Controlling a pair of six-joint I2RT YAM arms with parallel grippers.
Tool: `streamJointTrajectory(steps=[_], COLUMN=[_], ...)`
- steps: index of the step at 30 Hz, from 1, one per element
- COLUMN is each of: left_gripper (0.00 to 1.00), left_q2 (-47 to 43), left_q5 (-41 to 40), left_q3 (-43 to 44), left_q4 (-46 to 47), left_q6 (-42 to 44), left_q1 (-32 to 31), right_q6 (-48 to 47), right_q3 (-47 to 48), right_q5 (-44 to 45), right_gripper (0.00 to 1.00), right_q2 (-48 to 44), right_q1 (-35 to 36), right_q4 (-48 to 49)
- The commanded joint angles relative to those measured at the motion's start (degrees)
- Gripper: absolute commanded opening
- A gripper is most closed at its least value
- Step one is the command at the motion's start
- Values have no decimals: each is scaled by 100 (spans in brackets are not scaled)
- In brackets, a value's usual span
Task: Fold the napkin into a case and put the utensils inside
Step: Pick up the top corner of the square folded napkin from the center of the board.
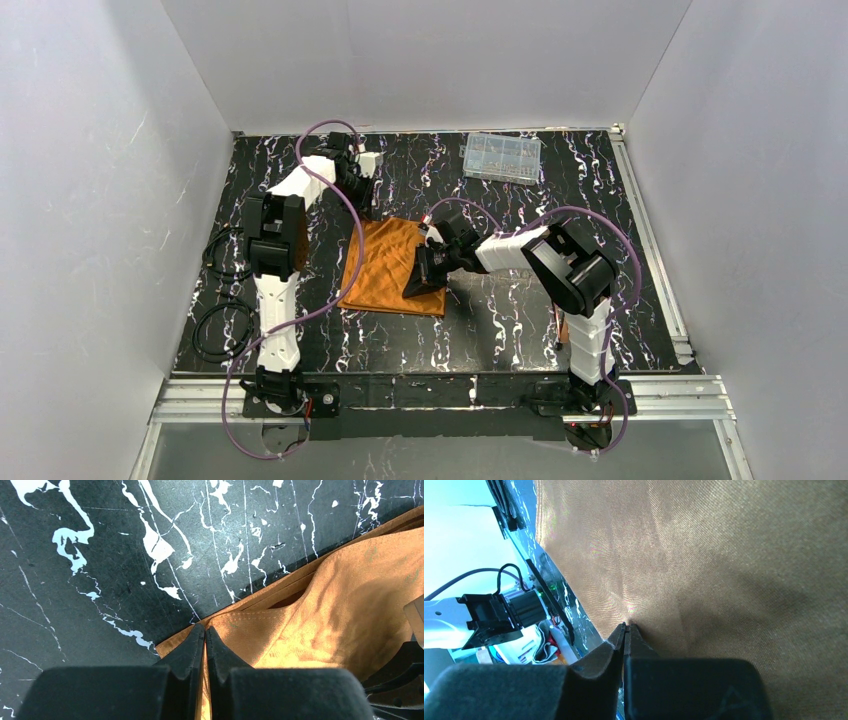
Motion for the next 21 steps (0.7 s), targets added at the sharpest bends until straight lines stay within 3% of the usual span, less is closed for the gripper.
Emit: streamJointTrajectory(steps=[1,11,21], left_gripper=[0,0,0], left_q2=[-249,-797,-995], left_q5=[139,87,639], left_q3=[-73,-207,-515], left_q4=[-139,54,-30], left_q6=[-5,-40,-96], left_q1=[-40,-49,-49], right_q6=[27,-3,30], right_q3=[39,63,64], right_q5=[-88,14,17], right_gripper=[10,6,6], right_q2=[156,176,163], right_q1=[26,26,28], right_q4=[172,116,144])
